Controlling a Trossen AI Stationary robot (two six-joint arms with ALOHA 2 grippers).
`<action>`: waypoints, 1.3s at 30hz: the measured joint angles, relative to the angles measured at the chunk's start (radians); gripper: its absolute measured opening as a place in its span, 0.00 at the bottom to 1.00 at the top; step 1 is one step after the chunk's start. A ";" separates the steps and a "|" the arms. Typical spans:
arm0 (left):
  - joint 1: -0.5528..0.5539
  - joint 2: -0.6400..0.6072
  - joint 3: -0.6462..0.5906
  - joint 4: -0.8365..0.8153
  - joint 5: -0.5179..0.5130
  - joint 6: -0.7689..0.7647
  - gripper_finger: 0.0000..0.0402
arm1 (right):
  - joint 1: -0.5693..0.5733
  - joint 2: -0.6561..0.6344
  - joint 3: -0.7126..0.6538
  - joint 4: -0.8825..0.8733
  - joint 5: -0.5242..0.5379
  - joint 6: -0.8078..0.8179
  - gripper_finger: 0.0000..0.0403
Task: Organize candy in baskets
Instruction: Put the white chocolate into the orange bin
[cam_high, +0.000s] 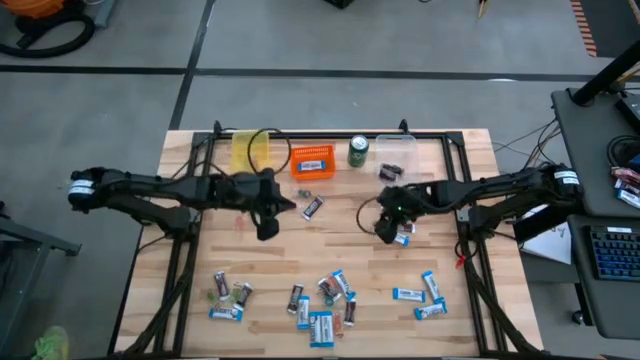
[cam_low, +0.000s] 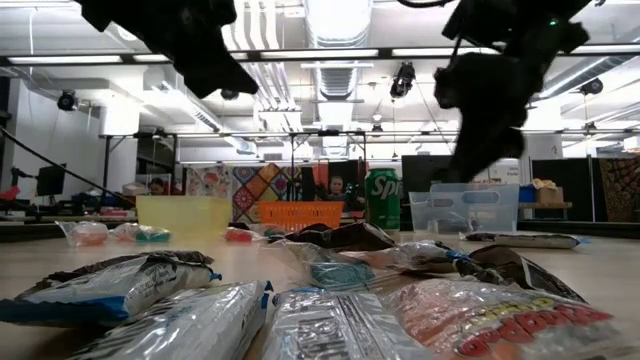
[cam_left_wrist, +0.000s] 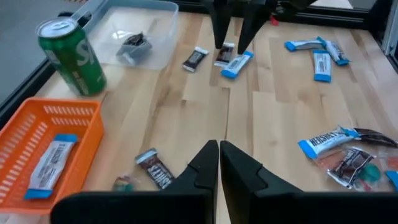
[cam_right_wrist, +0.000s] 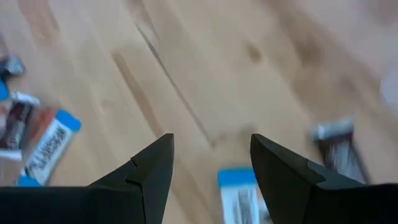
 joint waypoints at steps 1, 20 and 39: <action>-0.013 0.006 0.000 0.008 -0.011 0.000 0.00 | 0.013 0.000 0.000 -0.030 0.002 0.029 0.50; -0.043 0.116 -0.001 0.057 -0.039 0.026 0.00 | 0.122 0.192 0.000 -0.236 0.011 0.216 0.50; -0.042 0.218 -0.001 0.216 0.064 0.051 0.00 | 0.132 0.268 0.005 -0.202 0.017 0.133 0.10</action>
